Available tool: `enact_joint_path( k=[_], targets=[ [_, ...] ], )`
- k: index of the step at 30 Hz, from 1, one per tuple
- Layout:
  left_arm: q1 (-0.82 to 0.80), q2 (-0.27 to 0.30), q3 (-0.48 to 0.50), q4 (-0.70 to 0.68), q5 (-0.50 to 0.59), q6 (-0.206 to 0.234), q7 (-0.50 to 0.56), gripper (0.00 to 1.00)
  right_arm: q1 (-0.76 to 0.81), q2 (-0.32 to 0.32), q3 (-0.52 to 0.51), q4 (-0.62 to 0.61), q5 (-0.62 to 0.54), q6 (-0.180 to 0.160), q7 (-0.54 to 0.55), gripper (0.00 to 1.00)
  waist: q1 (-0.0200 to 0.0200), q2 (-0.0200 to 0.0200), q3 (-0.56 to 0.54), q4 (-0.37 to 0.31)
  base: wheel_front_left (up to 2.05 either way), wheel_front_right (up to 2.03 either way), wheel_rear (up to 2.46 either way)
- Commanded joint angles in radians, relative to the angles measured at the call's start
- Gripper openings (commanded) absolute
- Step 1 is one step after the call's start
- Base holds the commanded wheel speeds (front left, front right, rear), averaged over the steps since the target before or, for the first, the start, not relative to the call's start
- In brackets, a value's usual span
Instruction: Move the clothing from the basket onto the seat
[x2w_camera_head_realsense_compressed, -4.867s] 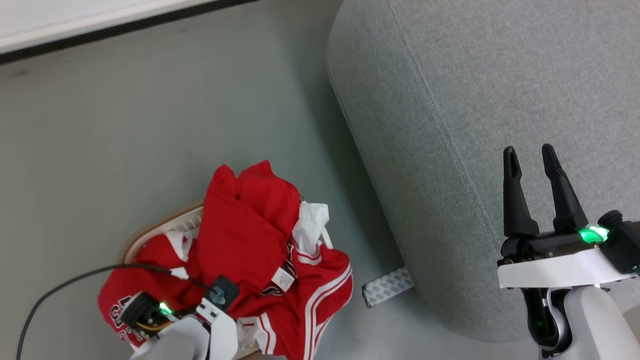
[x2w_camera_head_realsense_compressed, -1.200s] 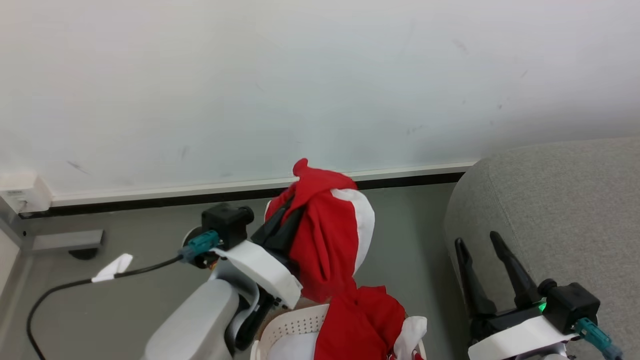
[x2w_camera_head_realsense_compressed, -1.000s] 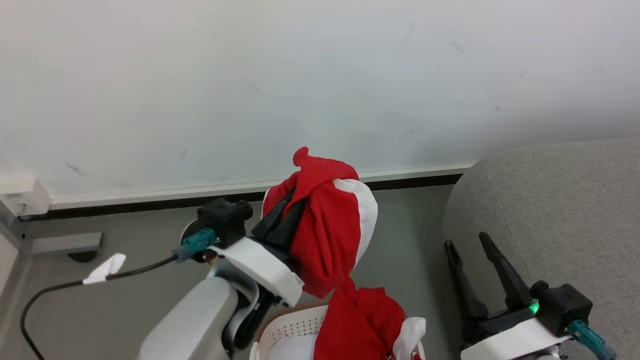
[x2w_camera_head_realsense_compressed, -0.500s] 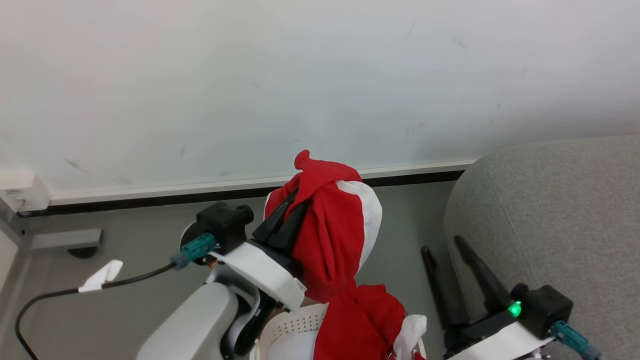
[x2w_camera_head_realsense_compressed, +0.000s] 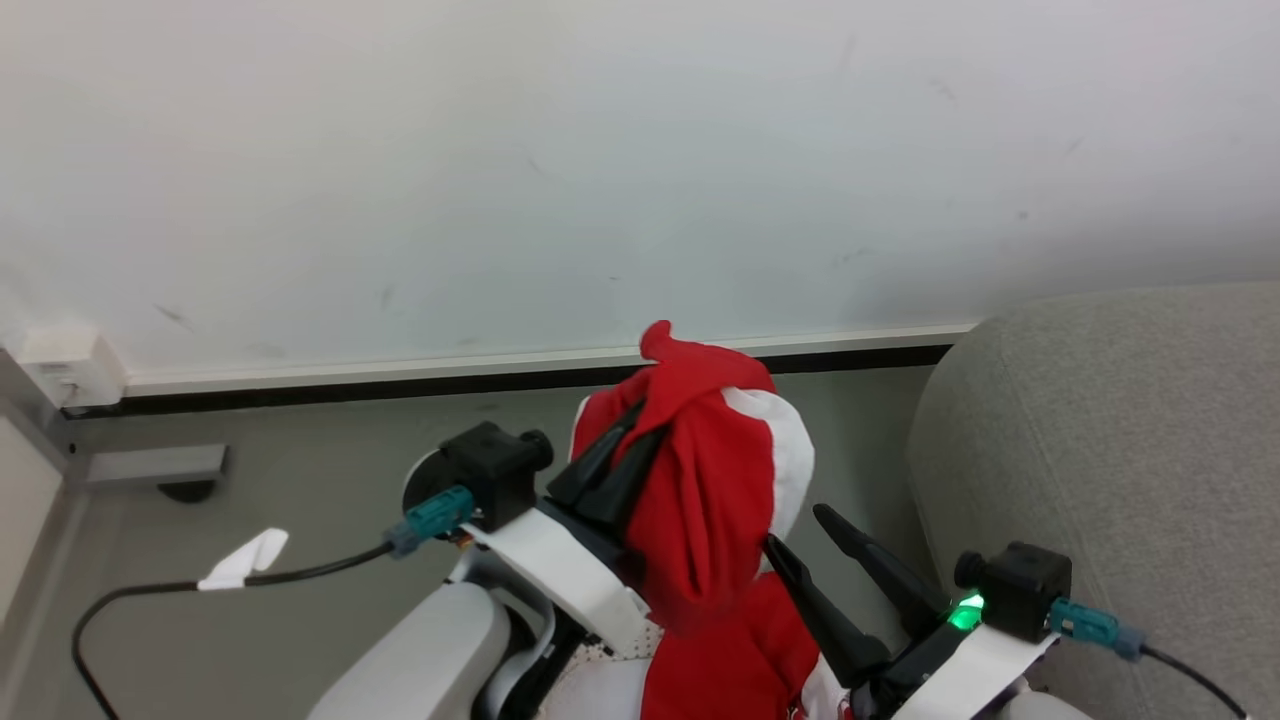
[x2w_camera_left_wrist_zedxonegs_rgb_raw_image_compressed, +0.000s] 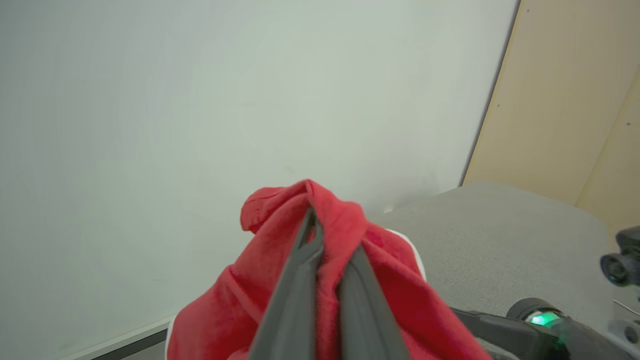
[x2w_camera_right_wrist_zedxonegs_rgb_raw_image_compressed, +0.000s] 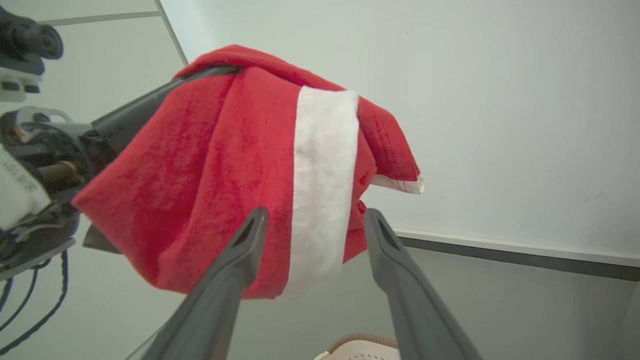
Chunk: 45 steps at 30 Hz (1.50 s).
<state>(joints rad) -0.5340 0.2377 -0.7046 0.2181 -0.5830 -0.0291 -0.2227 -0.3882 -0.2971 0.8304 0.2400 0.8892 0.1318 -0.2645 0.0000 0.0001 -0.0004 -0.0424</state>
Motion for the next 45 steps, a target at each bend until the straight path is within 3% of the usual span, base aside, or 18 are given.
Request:
enact_joint_path(
  k=[1, 7, 13, 21, 22, 24, 25, 45],
  targets=[
    [0.002, -0.004, -0.007, -0.009, 0.007, -0.005, 0.003, 0.0, -0.042, -0.025, 0.038, 0.014, 0.043, -0.002, 0.002, 1.0, 0.0, -0.0001, -0.002, 0.013, 0.0, 0.0, 0.0],
    [0.007, -0.017, -0.04, -0.023, 0.013, -0.014, 0.015, 0.0, -0.149, -0.082, 0.185, 0.044, 0.167, -0.002, 0.012, 1.0, 0.0, -0.0001, -0.008, 0.051, 0.0, 0.0, 0.0],
    [0.008, -0.026, -0.07, -0.03, 0.011, -0.028, 0.028, 0.0, -0.247, -0.123, 0.358, -0.003, 0.263, -0.002, 0.009, 1.0, 0.0, -0.0001, -0.012, 0.094, 0.0, 0.0, 0.0],
    [0.009, -0.03, -0.086, -0.027, 0.003, -0.03, 0.036, 0.0, -0.305, -0.115, 0.424, 0.025, 0.28, -0.002, -0.002, 1.0, 0.0, -0.0001, -0.017, 0.128, 0.0, 0.0, 0.0],
    [0.009, -0.029, -0.087, -0.027, 0.003, -0.03, 0.037, 0.0, -0.309, -0.109, 0.424, 0.033, 0.278, -0.002, 0.0, 0.67, 0.0, -0.0001, -0.018, 0.13, 0.0, 0.0, 0.0],
    [0.01, -0.028, -0.089, -0.027, 0.001, -0.028, 0.038, 0.0, -0.305, -0.1, 0.405, 0.052, 0.266, -0.002, -0.001, 0.12, 0.0, -0.0001, -0.02, 0.133, 0.0, 0.0, 0.0],
    [0.011, -0.027, -0.089, -0.027, -0.001, -0.026, 0.039, 0.0, -0.3, -0.094, 0.399, 0.059, 0.258, -0.002, -0.001, 0.0, 0.0, -0.0001, -0.021, 0.134, 0.0, 0.0, 0.0],
    [0.028, -0.015, -0.089, -0.02, -0.015, 0.003, 0.035, 0.0, -0.237, -0.071, 0.309, 0.04, 0.195, -0.002, -0.001, 0.0, 0.0, -0.0001, -0.015, 0.098, 0.0, 0.0, 0.0]
  ],
)
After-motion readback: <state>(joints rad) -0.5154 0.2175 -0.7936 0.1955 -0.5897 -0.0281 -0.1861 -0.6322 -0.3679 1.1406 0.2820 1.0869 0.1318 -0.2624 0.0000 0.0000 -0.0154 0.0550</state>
